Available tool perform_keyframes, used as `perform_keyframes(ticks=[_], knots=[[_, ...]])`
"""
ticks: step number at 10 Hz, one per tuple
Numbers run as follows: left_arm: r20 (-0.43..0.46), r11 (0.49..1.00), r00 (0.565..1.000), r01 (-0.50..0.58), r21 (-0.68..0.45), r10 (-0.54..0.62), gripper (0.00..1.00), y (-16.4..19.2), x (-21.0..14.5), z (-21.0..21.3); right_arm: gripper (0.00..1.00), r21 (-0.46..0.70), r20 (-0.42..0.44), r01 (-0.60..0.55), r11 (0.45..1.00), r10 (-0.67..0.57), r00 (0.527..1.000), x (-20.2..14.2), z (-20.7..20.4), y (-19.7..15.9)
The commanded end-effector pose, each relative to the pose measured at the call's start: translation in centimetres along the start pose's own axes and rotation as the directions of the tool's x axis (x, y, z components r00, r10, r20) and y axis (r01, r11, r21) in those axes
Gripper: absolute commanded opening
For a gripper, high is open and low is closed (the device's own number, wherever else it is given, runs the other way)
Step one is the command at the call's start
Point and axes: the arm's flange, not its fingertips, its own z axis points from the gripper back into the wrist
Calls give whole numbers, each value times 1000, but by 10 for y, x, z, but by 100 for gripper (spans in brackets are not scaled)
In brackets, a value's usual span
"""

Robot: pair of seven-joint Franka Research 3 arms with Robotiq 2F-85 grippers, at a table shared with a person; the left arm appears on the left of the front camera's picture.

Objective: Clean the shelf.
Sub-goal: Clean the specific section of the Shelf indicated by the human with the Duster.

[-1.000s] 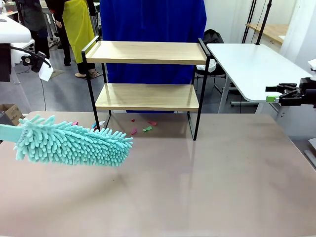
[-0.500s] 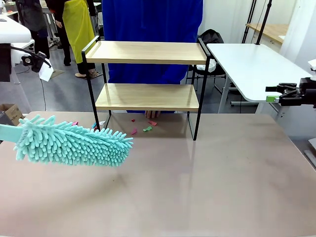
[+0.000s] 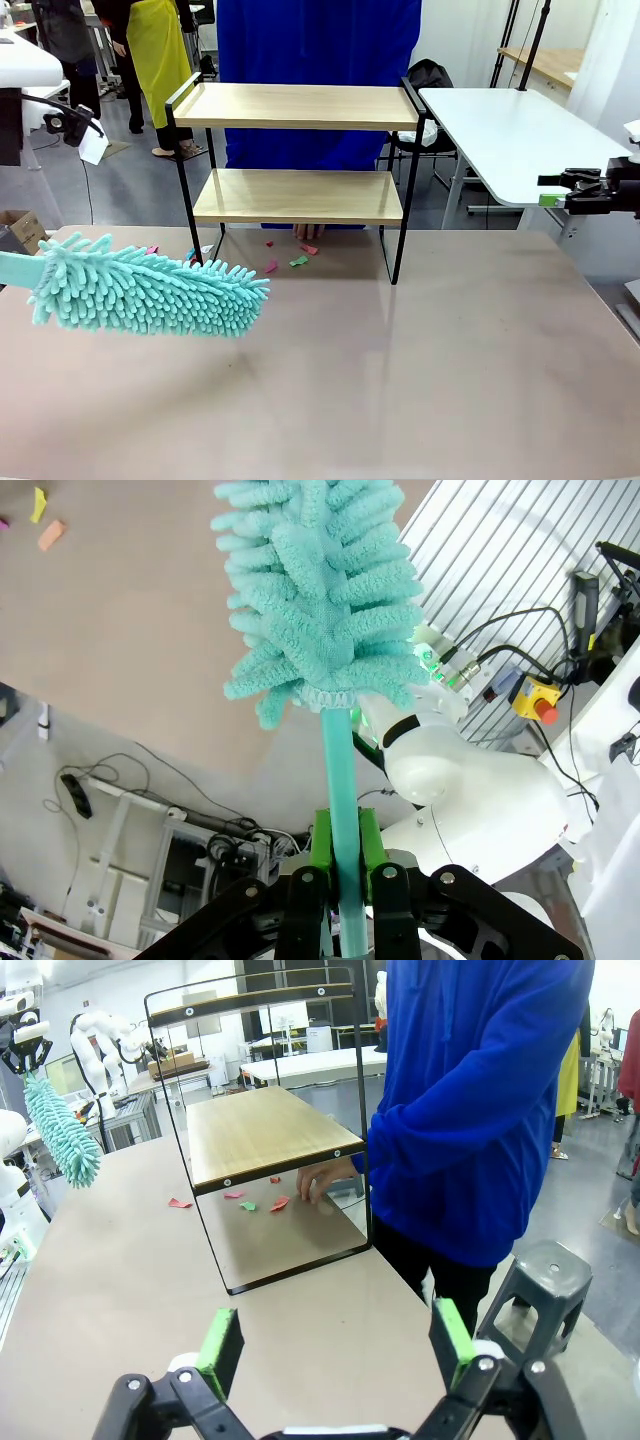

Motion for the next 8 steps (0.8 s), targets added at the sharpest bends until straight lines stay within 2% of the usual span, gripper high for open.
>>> perform_keyframes(ticks=[1, 8], knots=[[15, 1000, 1000, 7, 5, -7, 13, 2, -2, -3, 100, -5, -3, -8, 1000, 8, 1000, 3, -1, 4], [15, 1000, 1000, 7, 5, -7, 13, 2, -2, -3, 100, -5, -3, -8, 1000, 8, 1000, 3, -1, 4]])
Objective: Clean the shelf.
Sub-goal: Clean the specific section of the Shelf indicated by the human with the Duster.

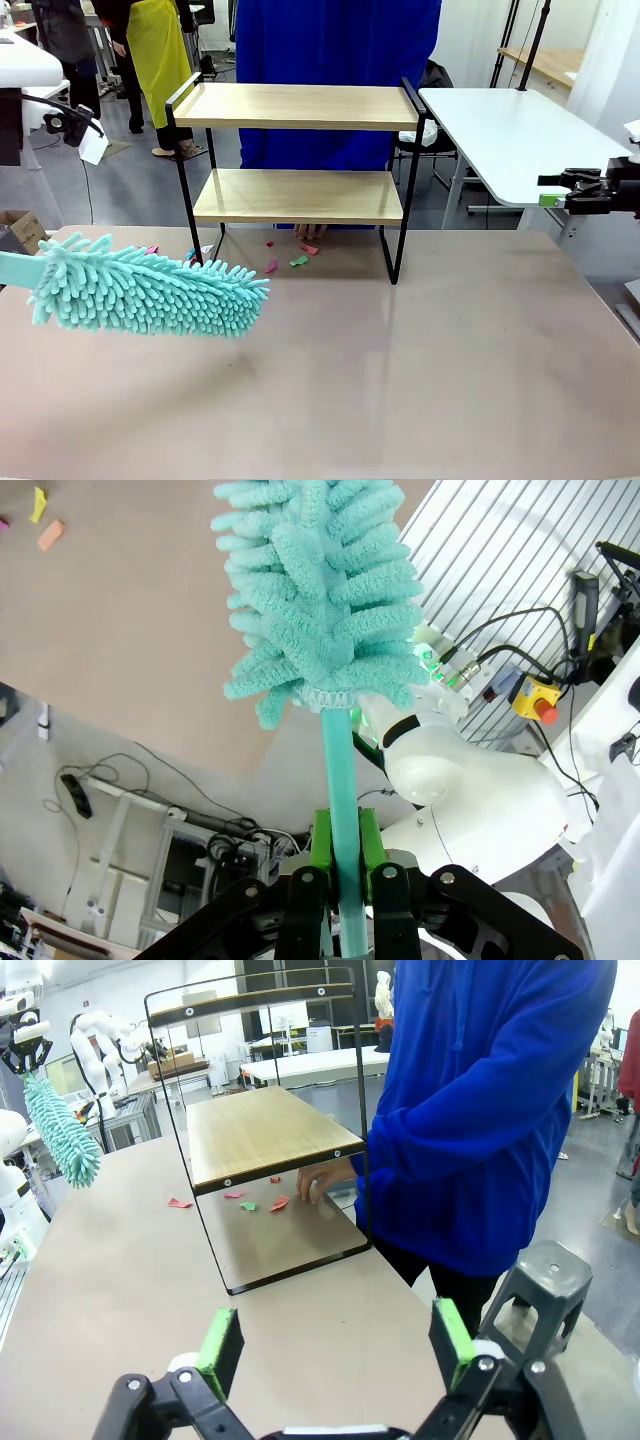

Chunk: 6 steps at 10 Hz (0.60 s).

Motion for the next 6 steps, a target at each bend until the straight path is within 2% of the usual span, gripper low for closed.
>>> perform_keyframes(ticks=[1, 3, 4, 6], knots=[[15, 1000, 1000, 6, 5, -7, 13, 2, -2, -3, 100, -5, -3, -8, 1000, 8, 1000, 3, -1, 4], [0, 1000, 1000, 0, 0, 0, 13, 0, 0, 0, 100, -5, -3, -8, 1000, 8, 1000, 3, -1, 4], [36, 999, 999, 34, -18, -33, 13, -1, 10, -2, 100, -5, -3, -8, 1000, 8, 1000, 3, -1, 4], [86, 999, 996, 21, -35, -18, 13, -11, 42, -15, 100, -5, -3, -8, 1000, 8, 1000, 3, -1, 4]])
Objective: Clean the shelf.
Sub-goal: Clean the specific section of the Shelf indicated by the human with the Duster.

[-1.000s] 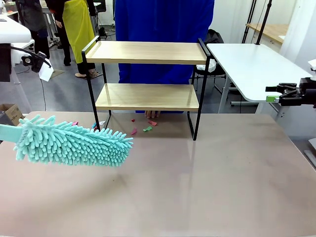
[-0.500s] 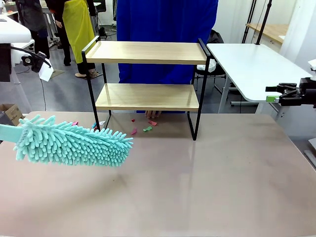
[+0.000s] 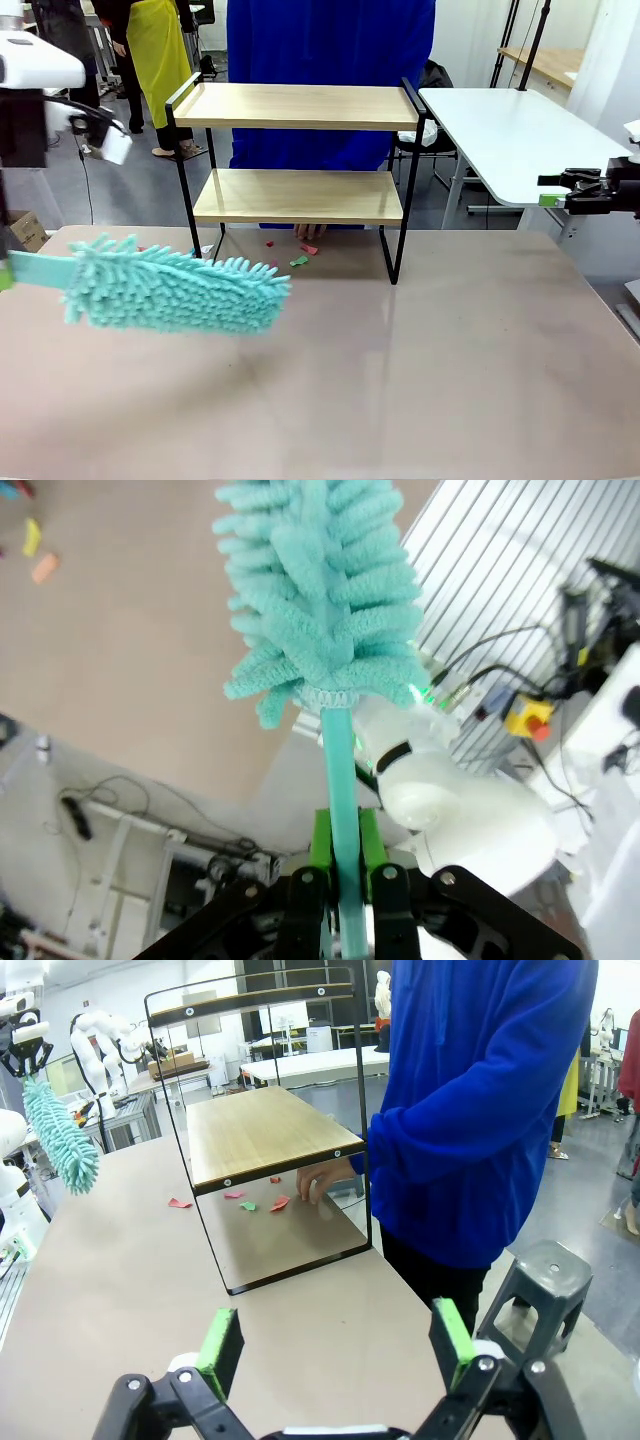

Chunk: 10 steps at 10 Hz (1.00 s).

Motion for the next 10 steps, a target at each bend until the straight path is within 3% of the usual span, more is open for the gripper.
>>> perform_keyframes(ticks=[1, 3, 5, 6, 9, 10], knots=[[49, 1000, 999, -19, -23, 20, 13, -14, 33, -23, 100, -5, -3, -8, 1000, 8, 1000, 3, -1, 4], [149, 989, 983, -94, -118, 111, 13, -30, 72, -50, 100, -5, -3, -8, 1000, 8, 1000, 3, -1, 4], [254, 957, 926, -245, -154, 278, 13, -44, 108, -65, 100, -5, -3, -8, 1000, 8, 1000, 3, -1, 4], [293, 951, 912, -236, -200, 288, 13, -51, 132, -74, 100, -5, -3, -8, 1000, 8, 1000, 3, -1, 4], [297, 897, 871, -291, -332, 392, 13, -45, 182, -91, 100, -5, -3, -8, 1000, 8, 1000, 3, -1, 4], [294, 933, 896, -265, -244, 331, 13, -50, 155, -84, 100, -5, -3, -8, 1000, 8, 1000, 3, -1, 4]])
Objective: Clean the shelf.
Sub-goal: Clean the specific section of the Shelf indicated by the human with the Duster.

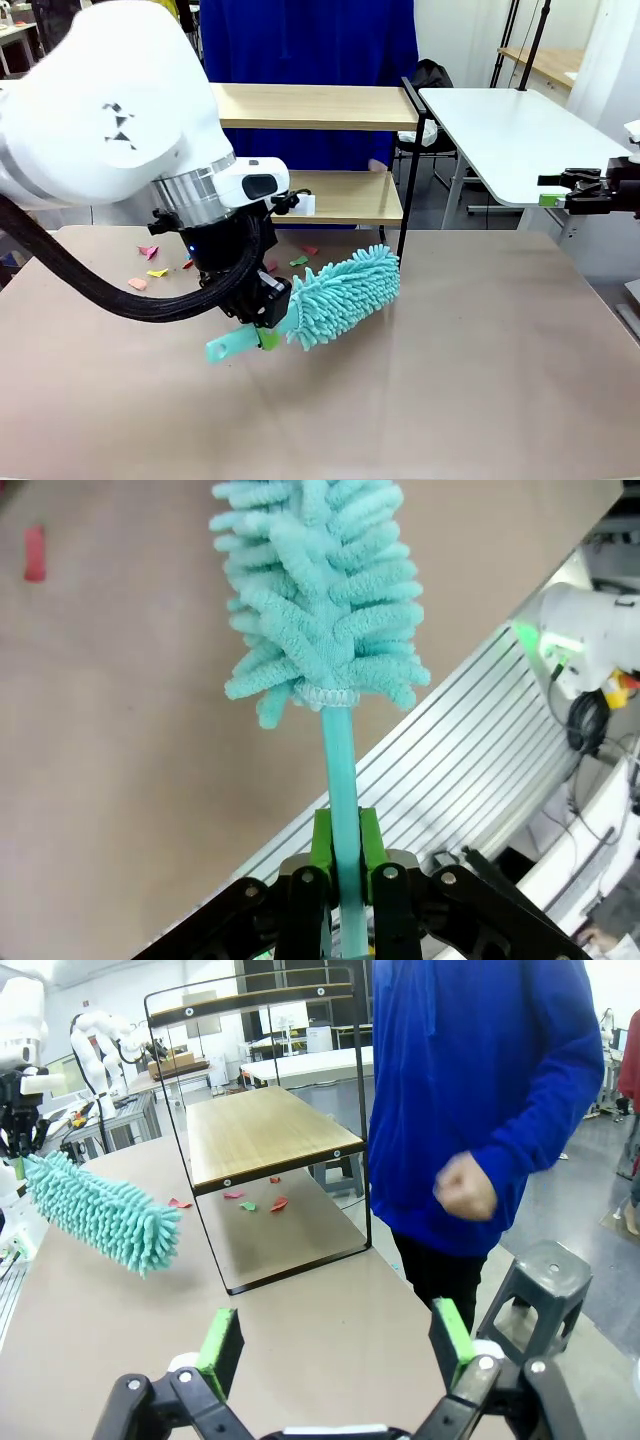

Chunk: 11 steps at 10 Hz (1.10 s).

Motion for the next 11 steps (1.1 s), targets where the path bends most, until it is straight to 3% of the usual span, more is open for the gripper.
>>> perform_keyframes(ticks=[1, 3, 6, 9, 11], knots=[[-6, 999, 999, 32, 33, -31, 13, -3, -17, 19, 100, -5, -3, -8, 1000, 8, 1000, 3, -1, 3], [-4, 1000, 1000, 8, 8, -8, 13, -1, -4, 4, 100, -5, -3, -8, 1000, 8, 1000, 3, -1, 3], [102, 970, 971, -224, 92, 215, 13, -17, 22, -19, 100, -5, -3, -8, 1000, 8, 1000, 3, -1, 3], [163, 945, 942, -312, 99, 294, 13, -18, 55, -49, 100, -5, -3, -8, 1000, 8, 1000, 3, -1, 3], [248, 918, 918, -357, 171, 310, 13, -23, 82, -66, 100, -5, -3, -8, 1000, 8, 1000, 3, -1, 3]])
